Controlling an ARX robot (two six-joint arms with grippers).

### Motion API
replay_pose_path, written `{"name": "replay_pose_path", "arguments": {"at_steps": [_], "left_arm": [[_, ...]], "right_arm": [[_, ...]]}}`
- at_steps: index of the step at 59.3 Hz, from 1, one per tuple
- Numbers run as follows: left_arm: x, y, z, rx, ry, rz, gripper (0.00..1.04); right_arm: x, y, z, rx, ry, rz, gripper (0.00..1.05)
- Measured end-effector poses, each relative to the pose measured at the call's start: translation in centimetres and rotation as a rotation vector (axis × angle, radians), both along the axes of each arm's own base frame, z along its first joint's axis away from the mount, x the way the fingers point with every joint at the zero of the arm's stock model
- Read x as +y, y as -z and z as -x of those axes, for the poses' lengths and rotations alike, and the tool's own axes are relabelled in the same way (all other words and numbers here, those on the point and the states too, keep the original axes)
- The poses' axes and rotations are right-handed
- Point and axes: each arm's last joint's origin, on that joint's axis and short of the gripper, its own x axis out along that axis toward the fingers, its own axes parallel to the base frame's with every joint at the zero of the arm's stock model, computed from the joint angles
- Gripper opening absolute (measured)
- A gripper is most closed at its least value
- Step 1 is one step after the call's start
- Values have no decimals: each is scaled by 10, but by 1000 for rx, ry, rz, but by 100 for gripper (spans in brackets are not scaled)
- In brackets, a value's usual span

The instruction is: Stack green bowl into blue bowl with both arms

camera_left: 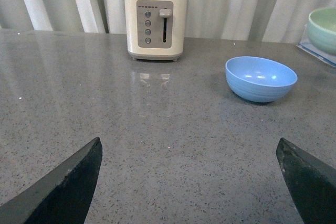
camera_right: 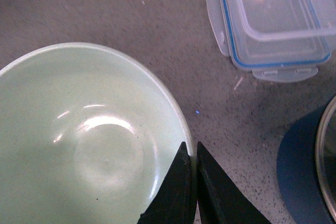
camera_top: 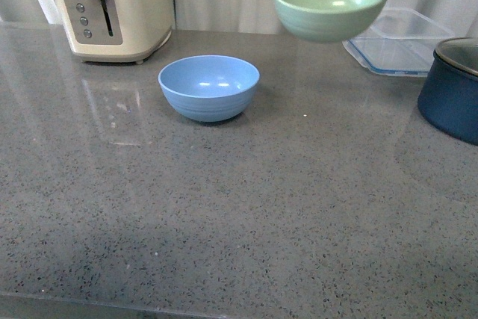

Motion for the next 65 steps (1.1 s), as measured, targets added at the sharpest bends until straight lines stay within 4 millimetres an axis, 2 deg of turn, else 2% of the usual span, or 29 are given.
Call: {"name": "replay_pose_path", "arguments": {"at_steps": [4,12,14,22,31,46,52,65], "left_arm": [[0,0,0,0,0,0,98],[0,0,0,0,0,0,98],[0,0,0,0,0,0,98],[0,0,0,0,0,0,98],[0,0,0,0,0,0,98],[0,0,0,0,0,0,98],[0,0,0,0,0,0,98],[0,0,0,0,0,0,98]], "right_arm": [[15,-20,5,-40,-51,-22,1],[47,-31,13,-59,-133,-36,1],[63,-32,15,-59,-170,-38,1],[102,-25,23,-51,-256,-35,1],[129,-9,22,-23,-301,-13,1],[141,21,6,21,-283,29,1],[137,35,-3,41,-256,44,1],[128,47,-13,52,-209,68,1]]}}
